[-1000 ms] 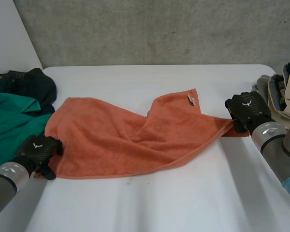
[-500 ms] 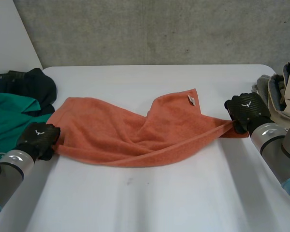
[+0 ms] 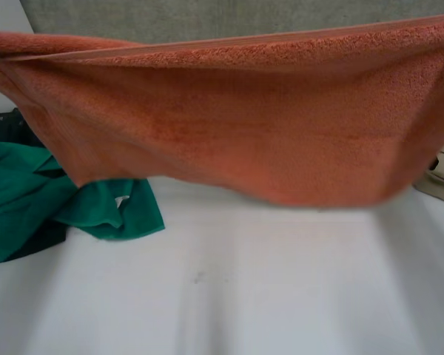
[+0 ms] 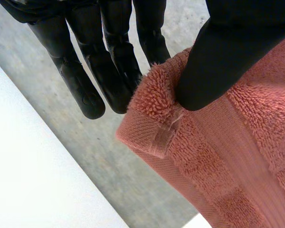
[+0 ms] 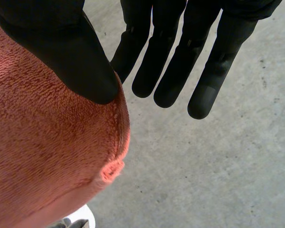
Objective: Fold the laundry.
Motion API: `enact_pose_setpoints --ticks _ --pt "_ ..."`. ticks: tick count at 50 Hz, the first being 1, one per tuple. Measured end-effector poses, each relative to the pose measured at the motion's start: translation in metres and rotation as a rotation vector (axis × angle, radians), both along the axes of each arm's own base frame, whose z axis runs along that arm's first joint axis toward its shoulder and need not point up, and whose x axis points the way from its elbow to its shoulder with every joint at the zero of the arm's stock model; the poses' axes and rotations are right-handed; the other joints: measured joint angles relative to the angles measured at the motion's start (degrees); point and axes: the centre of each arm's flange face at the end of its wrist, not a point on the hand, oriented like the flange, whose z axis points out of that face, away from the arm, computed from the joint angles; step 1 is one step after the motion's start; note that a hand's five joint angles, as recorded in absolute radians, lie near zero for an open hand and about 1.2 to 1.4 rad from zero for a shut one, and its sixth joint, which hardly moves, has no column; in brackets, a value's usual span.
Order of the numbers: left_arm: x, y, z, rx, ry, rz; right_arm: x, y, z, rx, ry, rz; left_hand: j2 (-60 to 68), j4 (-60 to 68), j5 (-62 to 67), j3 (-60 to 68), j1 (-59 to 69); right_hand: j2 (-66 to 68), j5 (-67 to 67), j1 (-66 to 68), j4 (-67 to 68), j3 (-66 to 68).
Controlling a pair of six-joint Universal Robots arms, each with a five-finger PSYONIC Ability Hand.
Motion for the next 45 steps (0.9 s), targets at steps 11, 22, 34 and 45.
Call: enact_pose_setpoints --ticks 11,22,34,45 --pt "-0.029 -0.063 -0.062 0.335 -0.138 0.000 0.013 -0.058 -0.059 0.188 0.098 0.015 0.01 0.06 0.00 0.05 0.00 0.00 0.00 0.00 0.00 0.00" --pt "-0.074 -0.164 -0.045 -0.057 -0.073 -0.008 0.041 -0.135 -0.049 -0.228 -0.102 -0.060 0.09 0.22 0.00 0.20 0.00 0.00 0.00 0.00 0.00 0.01" --pt "-0.071 -0.166 0.031 -0.411 0.172 -0.007 0.047 -0.131 0.005 -0.625 -0.269 0.003 0.09 0.22 0.00 0.19 0.00 0.00 0.00 0.00 0.01 0.01" --pt "-0.070 -0.161 -0.091 -0.022 0.067 -0.019 0.045 -0.143 -0.109 -0.193 -0.157 0.020 0.10 0.22 0.00 0.19 0.00 0.00 0.00 0.00 0.01 0.01"
